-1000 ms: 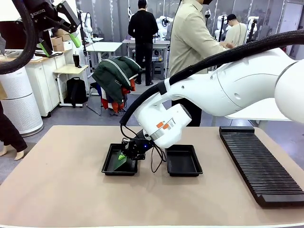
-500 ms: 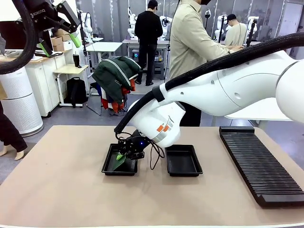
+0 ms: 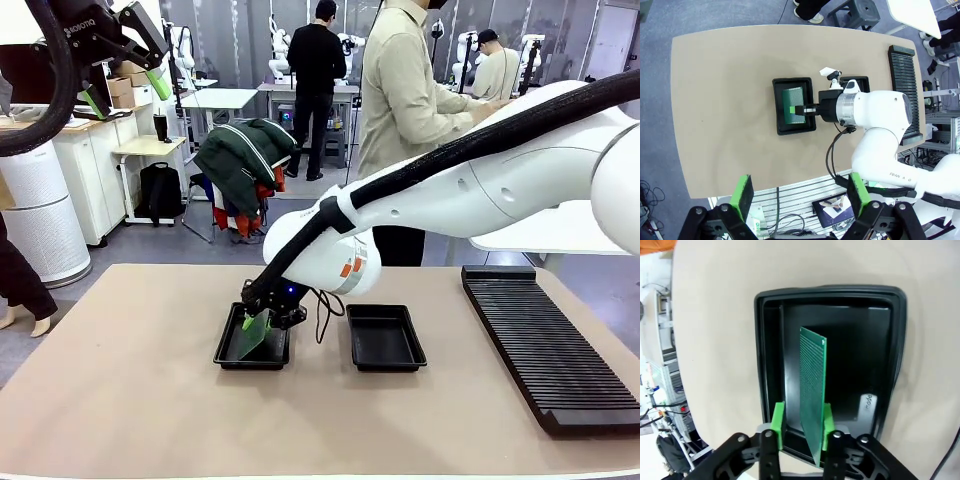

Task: Inspect and transfer BCBs to ESD trays.
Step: Pick up the Blank PCB from the PCB Rack and place it in the left ESD tray.

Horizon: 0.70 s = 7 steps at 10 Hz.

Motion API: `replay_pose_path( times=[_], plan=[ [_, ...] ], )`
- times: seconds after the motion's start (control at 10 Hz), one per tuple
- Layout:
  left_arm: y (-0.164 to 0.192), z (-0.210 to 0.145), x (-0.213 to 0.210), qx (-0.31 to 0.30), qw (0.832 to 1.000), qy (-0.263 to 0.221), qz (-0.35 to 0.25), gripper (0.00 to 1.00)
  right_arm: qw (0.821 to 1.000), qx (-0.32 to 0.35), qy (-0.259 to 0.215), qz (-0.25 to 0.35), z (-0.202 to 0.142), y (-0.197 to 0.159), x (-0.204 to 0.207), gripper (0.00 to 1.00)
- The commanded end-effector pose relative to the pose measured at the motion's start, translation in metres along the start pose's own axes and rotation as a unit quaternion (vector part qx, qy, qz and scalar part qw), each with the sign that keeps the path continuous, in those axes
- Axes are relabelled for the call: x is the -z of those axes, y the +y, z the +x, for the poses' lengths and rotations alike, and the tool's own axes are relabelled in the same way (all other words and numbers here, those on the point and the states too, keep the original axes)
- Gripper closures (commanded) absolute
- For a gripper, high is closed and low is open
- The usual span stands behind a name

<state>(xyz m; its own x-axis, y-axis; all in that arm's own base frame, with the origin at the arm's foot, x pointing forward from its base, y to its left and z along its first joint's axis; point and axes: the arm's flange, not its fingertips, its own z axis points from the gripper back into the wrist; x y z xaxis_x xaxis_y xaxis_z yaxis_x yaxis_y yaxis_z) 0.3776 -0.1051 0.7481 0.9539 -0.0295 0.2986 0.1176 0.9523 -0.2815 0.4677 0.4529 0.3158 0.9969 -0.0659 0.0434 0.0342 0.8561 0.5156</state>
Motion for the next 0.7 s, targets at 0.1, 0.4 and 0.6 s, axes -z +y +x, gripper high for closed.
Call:
replay_pose_path(
  times=[0.1, 0.4, 0.6],
  plan=[
    [0.001, -0.001, 0.001, -0.001, 1.000, 0.001, 0.000, 0.00, 0.997, 0.010, 0.032, -0.073, 0.008, 0.031, -0.010, 0.47],
    [0.001, -0.001, 0.001, -0.001, 1.000, 0.001, 0.000, 0.00, 0.989, 0.008, 0.041, -0.140, 0.007, 0.054, -0.023, 0.27],
    [0.001, -0.001, 0.001, -0.001, 1.000, 0.001, 0.000, 0.00, 0.977, 0.023, 0.045, -0.205, -0.001, 0.063, -0.039, 0.17]
  ],
)
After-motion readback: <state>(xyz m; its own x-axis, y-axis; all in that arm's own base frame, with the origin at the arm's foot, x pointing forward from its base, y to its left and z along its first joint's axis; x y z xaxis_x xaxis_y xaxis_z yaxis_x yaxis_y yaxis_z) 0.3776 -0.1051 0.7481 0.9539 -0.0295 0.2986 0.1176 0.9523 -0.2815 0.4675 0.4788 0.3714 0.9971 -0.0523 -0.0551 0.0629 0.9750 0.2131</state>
